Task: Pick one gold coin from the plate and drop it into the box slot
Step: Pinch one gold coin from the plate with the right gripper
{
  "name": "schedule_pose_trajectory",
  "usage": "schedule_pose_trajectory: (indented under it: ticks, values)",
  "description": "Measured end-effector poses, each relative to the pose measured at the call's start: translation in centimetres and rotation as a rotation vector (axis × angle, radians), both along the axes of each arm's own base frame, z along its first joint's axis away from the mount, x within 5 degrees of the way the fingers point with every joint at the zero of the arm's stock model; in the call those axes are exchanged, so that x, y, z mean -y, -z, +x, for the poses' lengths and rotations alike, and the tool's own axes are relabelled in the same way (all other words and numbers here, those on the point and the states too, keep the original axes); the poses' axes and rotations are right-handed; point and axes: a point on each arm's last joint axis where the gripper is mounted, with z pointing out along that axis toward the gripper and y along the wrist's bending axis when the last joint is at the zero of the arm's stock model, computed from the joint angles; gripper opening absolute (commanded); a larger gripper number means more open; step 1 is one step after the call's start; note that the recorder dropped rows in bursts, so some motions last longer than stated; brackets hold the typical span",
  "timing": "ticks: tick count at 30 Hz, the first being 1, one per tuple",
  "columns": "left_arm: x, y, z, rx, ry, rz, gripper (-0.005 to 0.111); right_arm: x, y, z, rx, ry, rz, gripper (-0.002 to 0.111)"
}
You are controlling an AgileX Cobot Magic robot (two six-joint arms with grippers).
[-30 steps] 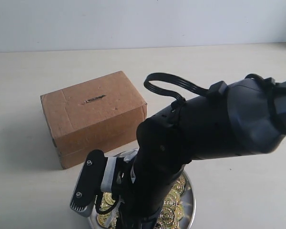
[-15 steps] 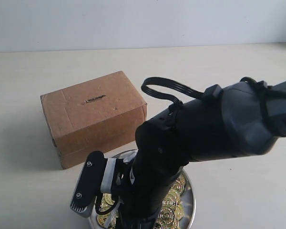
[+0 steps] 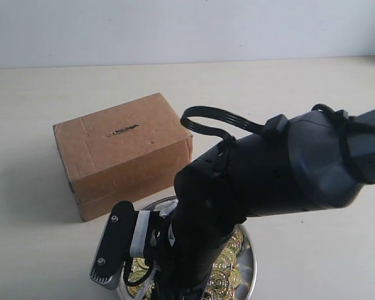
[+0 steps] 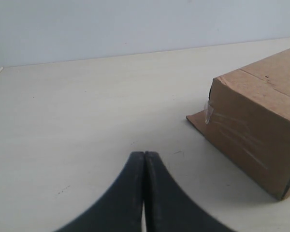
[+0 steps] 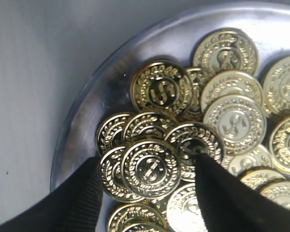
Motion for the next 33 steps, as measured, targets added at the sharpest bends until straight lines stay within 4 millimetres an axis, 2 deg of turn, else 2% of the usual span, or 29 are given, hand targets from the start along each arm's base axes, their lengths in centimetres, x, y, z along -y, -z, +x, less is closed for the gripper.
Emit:
schedule_pose_trajectory:
  ticks: [10,33]
  values:
    - [0.0,0.0,0.0,0.000,0.000,0.000,0.000,-0.2,0.1,-0.4,0.003,0.014,-0.014,0.055]
    - [0.0,0.0,0.0,0.000,0.000,0.000,0.000,-0.8,0.9,0.3,-0.006,0.052,-0.051,0.054]
